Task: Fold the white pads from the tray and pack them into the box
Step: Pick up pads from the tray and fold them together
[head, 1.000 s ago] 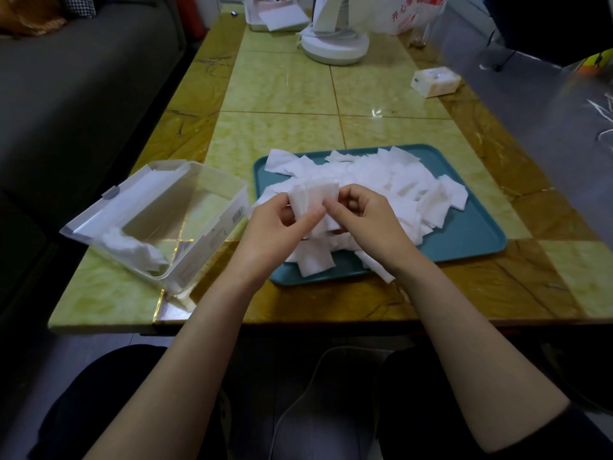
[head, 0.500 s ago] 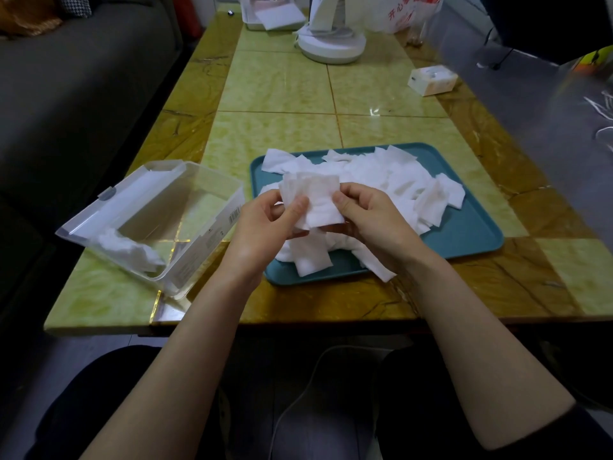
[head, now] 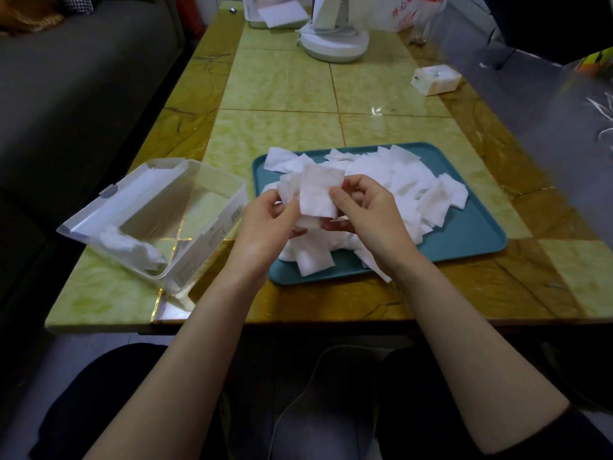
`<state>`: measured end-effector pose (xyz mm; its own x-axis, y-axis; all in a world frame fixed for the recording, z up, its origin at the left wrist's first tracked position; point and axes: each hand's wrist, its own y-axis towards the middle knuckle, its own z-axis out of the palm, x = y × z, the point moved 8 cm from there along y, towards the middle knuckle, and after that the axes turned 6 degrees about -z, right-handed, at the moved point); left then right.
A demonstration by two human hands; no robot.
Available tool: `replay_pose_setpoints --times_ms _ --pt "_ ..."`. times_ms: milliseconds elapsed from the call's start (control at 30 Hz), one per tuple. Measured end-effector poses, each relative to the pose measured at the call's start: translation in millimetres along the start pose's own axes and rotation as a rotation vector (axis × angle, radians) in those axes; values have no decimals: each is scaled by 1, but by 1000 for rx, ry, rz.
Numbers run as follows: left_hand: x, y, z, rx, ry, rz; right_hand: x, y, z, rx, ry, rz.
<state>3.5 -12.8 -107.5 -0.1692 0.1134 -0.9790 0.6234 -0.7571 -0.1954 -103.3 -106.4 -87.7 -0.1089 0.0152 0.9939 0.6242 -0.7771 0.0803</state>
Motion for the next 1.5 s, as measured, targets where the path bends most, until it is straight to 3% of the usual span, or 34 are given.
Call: replay_pose_setpoints --times_ms 167,433,533,767,900,1033,1200,1367,1500 --pt "2 -1 3 19 44 -10 1 3 -4 6 -269 -99" --pt "1 -4 5 40 51 -59 10 -1 -4 30 -483 -233" --pt "-2 -5 2 -36 135 1 8 -2 -3 31 -465 -217" --pt "-1 -1 -9 -100 -18 -5 -14 -5 6 137 -309 55" --pt "1 -2 -7 -85 -9 -14 -10 -5 7 116 -202 44" --pt "0 -2 -6 -63 1 -15 -9 -1 2 78 -336 -20" --pt "-10 -5 -4 -48 266 102 -2 -5 13 159 -334 -81" --pt "-24 -12 -11 -35 445 251 18 -12 24 212 -560 -344" --pt "-43 -28 -31 -91 549 363 28 -15 36 184 -660 -406"
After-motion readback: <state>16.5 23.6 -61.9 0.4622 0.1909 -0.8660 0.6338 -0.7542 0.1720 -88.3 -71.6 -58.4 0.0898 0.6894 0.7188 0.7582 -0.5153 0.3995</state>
